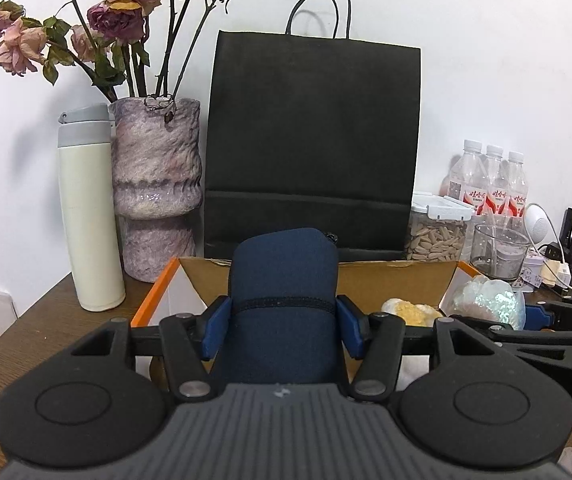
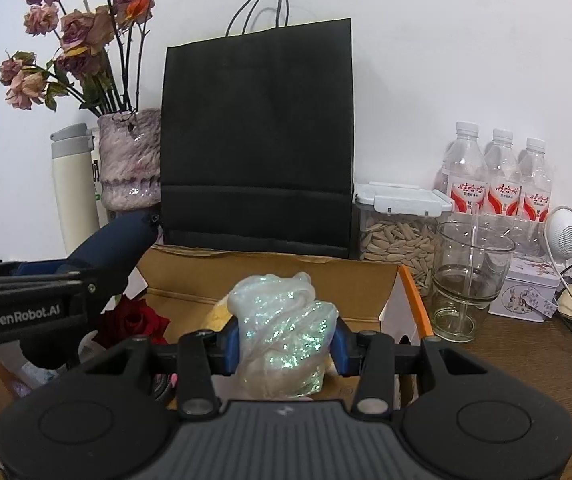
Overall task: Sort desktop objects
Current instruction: 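Carry the glasses case and iridescent bag over the cardboard box, then lower both items into the box and open both grippers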
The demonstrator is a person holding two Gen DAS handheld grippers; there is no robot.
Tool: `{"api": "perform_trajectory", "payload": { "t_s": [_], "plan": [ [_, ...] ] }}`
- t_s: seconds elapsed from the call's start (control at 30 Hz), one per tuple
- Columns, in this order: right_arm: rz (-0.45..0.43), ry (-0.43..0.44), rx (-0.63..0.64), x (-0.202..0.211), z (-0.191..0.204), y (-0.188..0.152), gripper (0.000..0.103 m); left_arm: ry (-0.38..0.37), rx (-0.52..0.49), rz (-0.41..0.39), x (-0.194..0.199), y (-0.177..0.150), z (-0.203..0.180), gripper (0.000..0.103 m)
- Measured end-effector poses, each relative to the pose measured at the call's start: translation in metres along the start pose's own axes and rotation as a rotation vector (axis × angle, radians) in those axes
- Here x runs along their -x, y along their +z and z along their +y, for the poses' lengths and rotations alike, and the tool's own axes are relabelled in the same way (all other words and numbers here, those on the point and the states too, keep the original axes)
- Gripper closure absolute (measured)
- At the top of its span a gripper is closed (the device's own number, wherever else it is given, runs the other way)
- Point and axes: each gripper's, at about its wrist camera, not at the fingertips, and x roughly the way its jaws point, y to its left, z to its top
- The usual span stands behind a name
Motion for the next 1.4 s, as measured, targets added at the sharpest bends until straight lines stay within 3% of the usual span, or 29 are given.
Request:
{"api": "perform_trajectory", "payload": {
  "t_s": [0.37,1.1,1.4],
  "plan": [
    [0.018,0.005,0.008,-0.002,0.0,-0.003,0.061,-0.023,0.021,0.02,-0.004,0.0,0.01,0.045],
    [0.048,0.004,-0.031,-0.003,-0.015,0.0,0.06,-0.155,0.298,0.129,-0.017,0.004,0.065,0.045],
    [0.103,0.029,-0.043,-0.013,-0.025,-0.003,0.058,-0.153,0.297,0.128,-0.016,0.004,0.064,0.044]
  ]
}}
